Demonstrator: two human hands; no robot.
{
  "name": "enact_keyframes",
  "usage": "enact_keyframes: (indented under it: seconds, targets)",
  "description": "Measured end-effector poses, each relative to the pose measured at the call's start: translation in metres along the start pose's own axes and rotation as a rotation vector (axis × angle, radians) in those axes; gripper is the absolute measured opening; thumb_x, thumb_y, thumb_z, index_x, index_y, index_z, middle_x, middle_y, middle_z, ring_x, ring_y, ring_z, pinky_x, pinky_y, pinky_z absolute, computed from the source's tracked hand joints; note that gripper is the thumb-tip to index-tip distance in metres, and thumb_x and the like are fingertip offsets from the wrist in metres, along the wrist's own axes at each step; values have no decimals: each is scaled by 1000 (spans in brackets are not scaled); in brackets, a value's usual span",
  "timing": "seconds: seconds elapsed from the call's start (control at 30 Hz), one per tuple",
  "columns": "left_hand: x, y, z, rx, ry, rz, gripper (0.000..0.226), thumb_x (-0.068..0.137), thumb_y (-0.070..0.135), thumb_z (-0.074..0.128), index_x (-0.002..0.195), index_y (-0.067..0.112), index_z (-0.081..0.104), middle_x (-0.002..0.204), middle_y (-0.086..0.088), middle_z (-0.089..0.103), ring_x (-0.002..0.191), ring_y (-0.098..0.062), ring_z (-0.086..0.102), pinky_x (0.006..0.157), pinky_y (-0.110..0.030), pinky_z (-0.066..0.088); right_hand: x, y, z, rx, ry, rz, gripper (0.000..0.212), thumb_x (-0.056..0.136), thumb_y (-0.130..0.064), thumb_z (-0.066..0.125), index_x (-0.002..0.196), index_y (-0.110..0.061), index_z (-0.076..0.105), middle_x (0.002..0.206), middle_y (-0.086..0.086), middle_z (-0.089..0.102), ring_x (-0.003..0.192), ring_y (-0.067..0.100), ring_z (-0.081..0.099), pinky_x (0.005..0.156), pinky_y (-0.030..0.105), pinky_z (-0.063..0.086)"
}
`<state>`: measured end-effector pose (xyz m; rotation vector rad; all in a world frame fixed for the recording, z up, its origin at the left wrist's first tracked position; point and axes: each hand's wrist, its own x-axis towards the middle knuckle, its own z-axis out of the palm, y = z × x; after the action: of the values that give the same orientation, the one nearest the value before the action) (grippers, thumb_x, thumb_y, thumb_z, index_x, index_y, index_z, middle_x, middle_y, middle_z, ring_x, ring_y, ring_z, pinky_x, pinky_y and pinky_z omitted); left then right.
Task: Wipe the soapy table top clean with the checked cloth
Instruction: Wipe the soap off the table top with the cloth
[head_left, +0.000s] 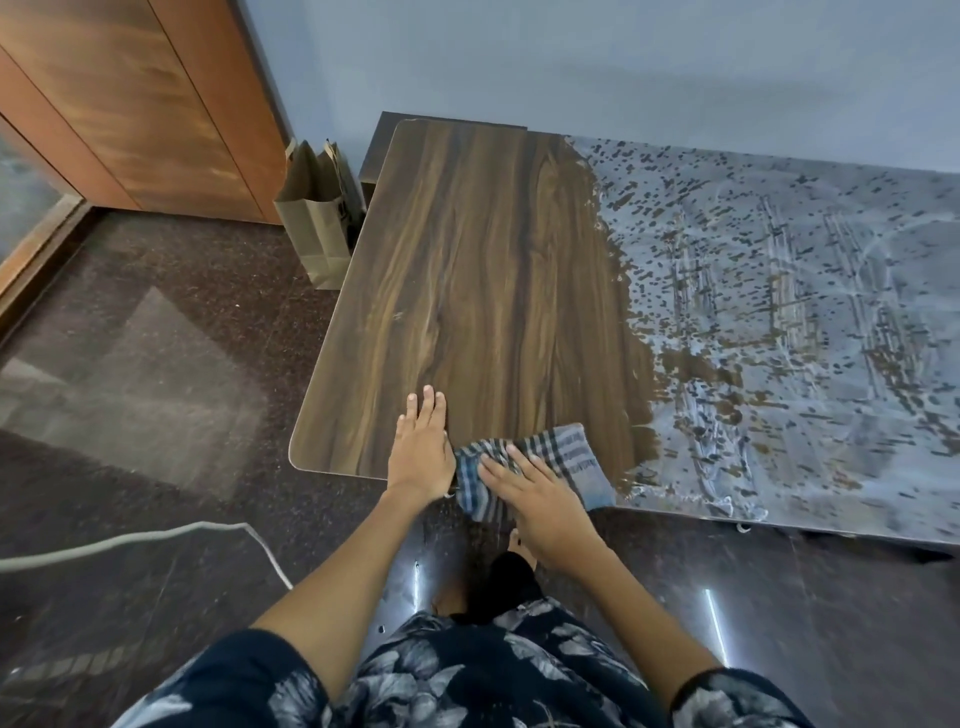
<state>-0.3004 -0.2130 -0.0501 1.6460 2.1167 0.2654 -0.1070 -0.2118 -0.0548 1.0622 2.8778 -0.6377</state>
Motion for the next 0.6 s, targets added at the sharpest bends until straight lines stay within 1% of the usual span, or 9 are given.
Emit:
enact_keyframes:
  seconds: [0.07,0.13,0.2,0.27,0.37,0.43,0.47,0.53,0.6]
  targets:
    - [0,11,4,-19,8,-12,54,98,10,25,148,7,5,157,-7,-4,144,-27,-8,117,-37,2,-21,16,-4,-13,11,3,71,77,-15,11,146,-24,27,150,-14,20,142,15,6,116,28,0]
    - [3,16,9,-30,6,-9,55,97,9,26,148,6,5,157,-6,-4,144,-27,-8,117,-36,1,-40,40,-8,31,65,83,60,85,-10,24,142,-24,36,146,-14,32,140,15,18,115,31,10]
    - [6,18,10,-36,21,-7,56,96,7,27,148,6,6,157,-6,-3,144,-26,-7,117,-35,1,-43,65,-17,95,124,199,50,93,-20,24,141,-27,36,145,-18,32,141,9,15,116,33,16]
    - [10,19,10,-62,33,-12,56,96,6,27,148,7,7,157,-6,-1,144,-25,-6,117,-34,1,-23,73,-30,112,158,311,47,97,-20,26,143,-27,33,148,-15,29,143,12,10,117,35,13]
    - [17,24,8,-129,38,-35,52,98,8,27,147,7,13,157,-6,3,144,-25,-3,117,-35,2,21,54,-39,41,162,445,49,99,-17,28,147,-27,23,153,-10,19,145,23,4,116,37,0]
    - [25,27,6,-156,42,-41,50,98,10,28,147,6,16,157,-7,5,144,-26,-2,116,-37,4,37,35,-34,64,142,377,52,97,-18,25,147,-30,20,154,-8,18,144,26,4,117,42,4]
    - [29,29,6,-161,41,-41,50,99,11,28,147,6,17,157,-8,6,144,-26,-2,116,-38,4,36,28,-30,69,108,278,53,94,-20,21,147,-29,21,154,-6,19,144,26,6,118,44,6]
    - [38,35,6,-162,35,-37,49,99,12,28,146,5,18,157,-10,7,144,-27,-1,116,-38,5,19,27,-24,41,-3,64,57,91,-25,13,147,-24,24,153,-6,24,144,24,8,116,40,0]
    - [46,43,6,-170,29,-28,48,100,14,27,146,4,19,156,-10,7,144,-27,0,116,-38,6,-6,41,-21,-11,-56,-81,53,92,-23,23,144,-24,32,150,-10,32,142,19,16,115,39,5]
